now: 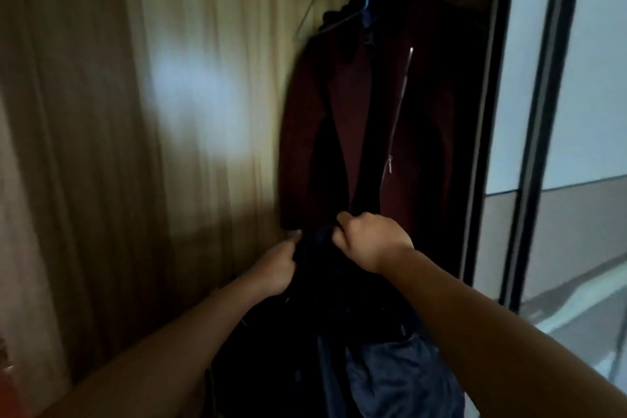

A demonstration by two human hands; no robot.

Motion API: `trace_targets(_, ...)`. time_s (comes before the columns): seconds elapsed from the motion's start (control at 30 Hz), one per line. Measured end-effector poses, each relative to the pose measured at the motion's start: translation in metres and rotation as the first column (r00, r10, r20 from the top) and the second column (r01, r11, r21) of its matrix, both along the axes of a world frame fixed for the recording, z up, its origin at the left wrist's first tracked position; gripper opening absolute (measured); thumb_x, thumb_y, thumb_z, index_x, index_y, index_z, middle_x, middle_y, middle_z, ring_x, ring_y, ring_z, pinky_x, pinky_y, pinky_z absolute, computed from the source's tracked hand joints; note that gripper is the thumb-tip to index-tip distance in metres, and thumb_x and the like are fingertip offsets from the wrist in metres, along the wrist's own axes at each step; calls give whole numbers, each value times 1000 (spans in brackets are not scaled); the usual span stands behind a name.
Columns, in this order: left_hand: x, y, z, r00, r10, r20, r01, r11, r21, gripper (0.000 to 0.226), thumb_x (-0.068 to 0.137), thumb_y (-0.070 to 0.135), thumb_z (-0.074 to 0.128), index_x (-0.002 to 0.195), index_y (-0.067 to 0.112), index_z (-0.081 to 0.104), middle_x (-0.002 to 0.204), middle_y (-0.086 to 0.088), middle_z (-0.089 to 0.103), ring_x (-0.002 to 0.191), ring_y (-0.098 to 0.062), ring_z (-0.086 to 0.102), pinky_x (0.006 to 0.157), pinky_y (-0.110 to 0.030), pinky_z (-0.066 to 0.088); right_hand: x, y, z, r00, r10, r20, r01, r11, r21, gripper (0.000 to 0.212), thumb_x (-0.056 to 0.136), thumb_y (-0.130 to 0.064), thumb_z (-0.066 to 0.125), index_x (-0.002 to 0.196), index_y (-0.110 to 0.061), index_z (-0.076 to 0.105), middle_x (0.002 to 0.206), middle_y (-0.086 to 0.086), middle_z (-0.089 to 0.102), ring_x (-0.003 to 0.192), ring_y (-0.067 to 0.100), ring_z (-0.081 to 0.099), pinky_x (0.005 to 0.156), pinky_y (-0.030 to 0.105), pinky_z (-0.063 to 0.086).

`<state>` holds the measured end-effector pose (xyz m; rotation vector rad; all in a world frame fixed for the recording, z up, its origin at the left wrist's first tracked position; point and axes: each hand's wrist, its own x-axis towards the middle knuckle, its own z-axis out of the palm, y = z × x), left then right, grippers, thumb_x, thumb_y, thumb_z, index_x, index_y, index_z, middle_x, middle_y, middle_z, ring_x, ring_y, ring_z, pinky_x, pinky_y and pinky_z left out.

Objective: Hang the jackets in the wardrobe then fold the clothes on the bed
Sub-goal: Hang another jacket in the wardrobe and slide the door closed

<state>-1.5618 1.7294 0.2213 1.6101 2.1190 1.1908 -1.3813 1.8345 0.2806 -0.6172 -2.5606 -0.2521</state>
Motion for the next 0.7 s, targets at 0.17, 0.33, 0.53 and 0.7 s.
trace_targets(0.17, -28, 16, 63, 987, 156, -30, -152, 983, 100, 16, 91, 11, 64, 104, 17, 72, 110, -8, 72, 103, -23, 66, 93, -38, 52, -49, 45, 54, 984, 172, -55, -167, 982, 83, 38, 103, -48, 30, 110, -20, 54, 97, 13, 69, 86, 38, 66, 65, 41, 46)
trace_targets(0.33, -63, 15, 127, 967, 221, -127, -215, 975, 61, 24, 92, 7, 60, 106, 25, 67, 109, 0, 71, 101, -17, 66, 85, -24, 52, -102, 67, 110, 956, 281, -88, -261, 947, 190, 41, 103, -48, 29, 111, -18, 56, 101, 15, 67, 86, 37, 64, 63, 38, 39)
trace_targets(0.53, -110, 22, 151, 940, 324, -106, -318, 945, 72, 35, 99, 13, 55, 133, 15, 61, 124, -3, 67, 112, -19, 64, 103, -37, 49, -157, 82, 136, 946, 301, -118, -259, 924, 280, 40, 102, -46, 30, 109, -16, 56, 98, 13, 67, 73, 32, 55, 61, 38, 37)
trace_targets(0.7, -153, 26, 92, 951, 308, -28, -308, 951, 13, 33, 97, 9, 59, 129, 18, 62, 125, -5, 67, 110, -20, 64, 102, -36, 51, -198, 86, 81, 943, 330, -35, -317, 928, 195, 40, 102, -47, 30, 113, -18, 56, 105, 14, 67, 88, 37, 64, 63, 38, 36)
